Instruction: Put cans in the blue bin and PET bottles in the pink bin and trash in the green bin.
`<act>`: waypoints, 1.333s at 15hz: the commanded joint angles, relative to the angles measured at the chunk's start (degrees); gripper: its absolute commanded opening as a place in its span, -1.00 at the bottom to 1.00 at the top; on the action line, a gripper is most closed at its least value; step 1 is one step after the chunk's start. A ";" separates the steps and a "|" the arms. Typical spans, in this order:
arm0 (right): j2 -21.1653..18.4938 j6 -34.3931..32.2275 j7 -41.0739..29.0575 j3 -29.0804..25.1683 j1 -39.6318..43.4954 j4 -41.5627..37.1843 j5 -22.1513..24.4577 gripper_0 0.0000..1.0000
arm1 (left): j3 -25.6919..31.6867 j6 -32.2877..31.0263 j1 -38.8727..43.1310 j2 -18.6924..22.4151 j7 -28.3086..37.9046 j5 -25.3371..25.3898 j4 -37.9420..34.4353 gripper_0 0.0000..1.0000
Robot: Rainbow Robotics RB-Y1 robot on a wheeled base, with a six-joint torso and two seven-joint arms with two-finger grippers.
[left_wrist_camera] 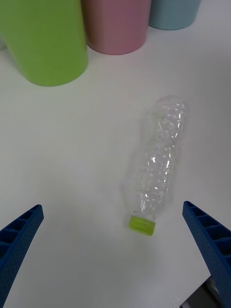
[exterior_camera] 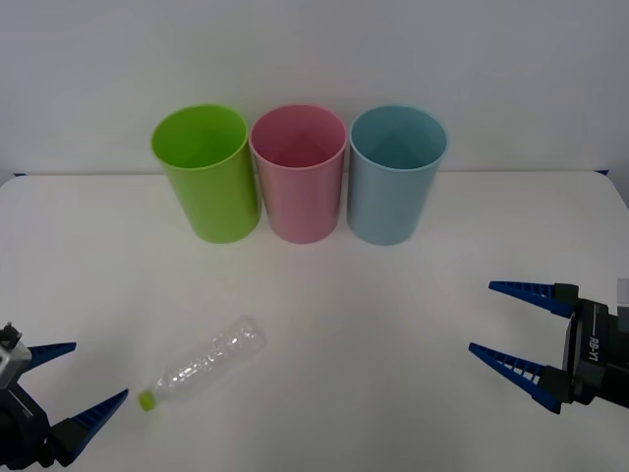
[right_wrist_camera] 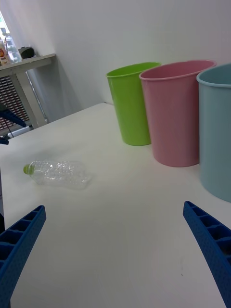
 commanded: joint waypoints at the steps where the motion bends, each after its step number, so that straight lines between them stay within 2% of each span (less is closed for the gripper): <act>1: 0.00 0.00 0.00 0.00 0.00 0.00 0.00 0.97 | -1.78 0.02 -1.81 1.54 7.61 -4.21 -0.21 0.87; 3: 0.00 0.00 0.00 0.00 0.00 0.00 0.00 0.96 | -2.92 -0.07 -3.57 3.21 12.97 -8.78 -0.74 0.84; 5: 0.00 0.00 0.00 0.00 0.00 0.00 0.00 0.96 | -3.10 -0.07 -3.92 4.45 14.03 -12.82 -2.50 0.85; 6: 0.00 0.00 0.00 0.00 0.00 0.00 0.00 0.96 | -3.10 -0.07 -4.36 4.45 10.95 -14.32 -3.29 0.85; 10: 0.00 0.00 0.00 0.00 0.00 0.00 0.00 0.97 | -3.10 -0.33 -5.94 4.53 -2.85 -15.20 -4.08 0.85; 11: 0.00 0.00 0.00 0.00 0.00 0.00 0.00 0.96 | -3.10 -1.38 -6.38 4.53 -3.64 -15.28 -4.08 0.85; 17: 0.00 0.00 0.00 0.00 0.00 0.00 0.00 0.96 | -3.10 -6.83 -7.96 4.53 -1.53 -21.17 -4.17 0.85; 20: 0.00 0.00 0.00 0.00 0.00 0.00 0.00 0.97 | -3.19 -9.12 -6.56 4.53 5.50 -26.27 -6.45 0.85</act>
